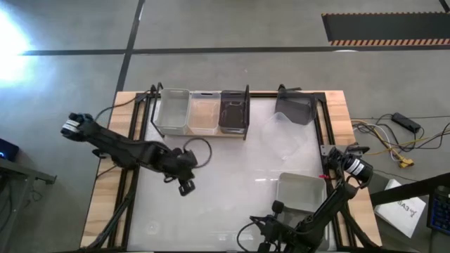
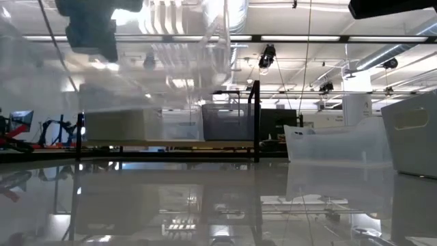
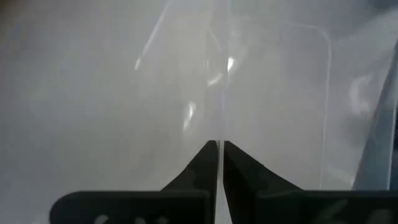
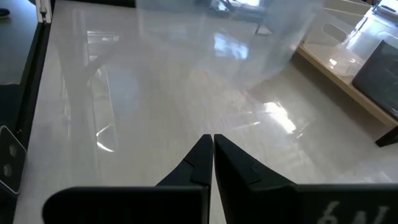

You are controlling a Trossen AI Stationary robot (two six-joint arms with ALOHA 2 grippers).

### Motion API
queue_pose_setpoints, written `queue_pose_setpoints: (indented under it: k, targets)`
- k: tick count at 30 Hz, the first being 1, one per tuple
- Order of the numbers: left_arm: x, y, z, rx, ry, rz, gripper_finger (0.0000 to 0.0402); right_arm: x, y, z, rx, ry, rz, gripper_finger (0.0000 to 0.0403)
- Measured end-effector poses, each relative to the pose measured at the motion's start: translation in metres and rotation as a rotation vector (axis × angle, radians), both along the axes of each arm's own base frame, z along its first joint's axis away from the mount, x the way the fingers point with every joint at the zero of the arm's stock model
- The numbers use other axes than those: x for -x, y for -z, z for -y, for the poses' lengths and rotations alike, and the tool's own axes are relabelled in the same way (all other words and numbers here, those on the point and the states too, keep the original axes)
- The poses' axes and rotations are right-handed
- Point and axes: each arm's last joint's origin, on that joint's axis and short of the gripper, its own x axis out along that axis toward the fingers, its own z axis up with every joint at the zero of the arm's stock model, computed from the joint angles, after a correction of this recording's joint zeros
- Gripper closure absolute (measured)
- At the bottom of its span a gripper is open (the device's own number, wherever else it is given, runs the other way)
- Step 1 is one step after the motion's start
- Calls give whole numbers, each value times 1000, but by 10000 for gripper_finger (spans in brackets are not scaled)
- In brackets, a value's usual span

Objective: Stack baskets on shelf by color
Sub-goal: Stack the left transparent bin on top of the transparent bin on the shelf

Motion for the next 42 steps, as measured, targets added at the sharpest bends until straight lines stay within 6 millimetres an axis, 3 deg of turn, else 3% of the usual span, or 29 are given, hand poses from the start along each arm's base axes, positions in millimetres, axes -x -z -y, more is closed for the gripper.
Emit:
queue_pose_setpoints:
  k: [9, 18, 27, 32, 42]
  targets:
    - [27, -13, -26, -30, -233, 105, 401, 0, 4, 0, 8, 0, -7, 394]
    - [41, -50, -82, -89, -448, 265, 402, -1, -1, -4, 22, -18, -9, 394]
    - [23, -56, -155, -175, -638, 394, 402, -1, -3, -5, 37, -29, -13, 394]
    - [14, -51, -185, -194, -730, 397, 402, -1, -3, -5, 32, -29, -10, 394]
    - [12, -40, -201, -267, -868, 324, 402, 6, -3, -13, 12, -48, 2, 394]
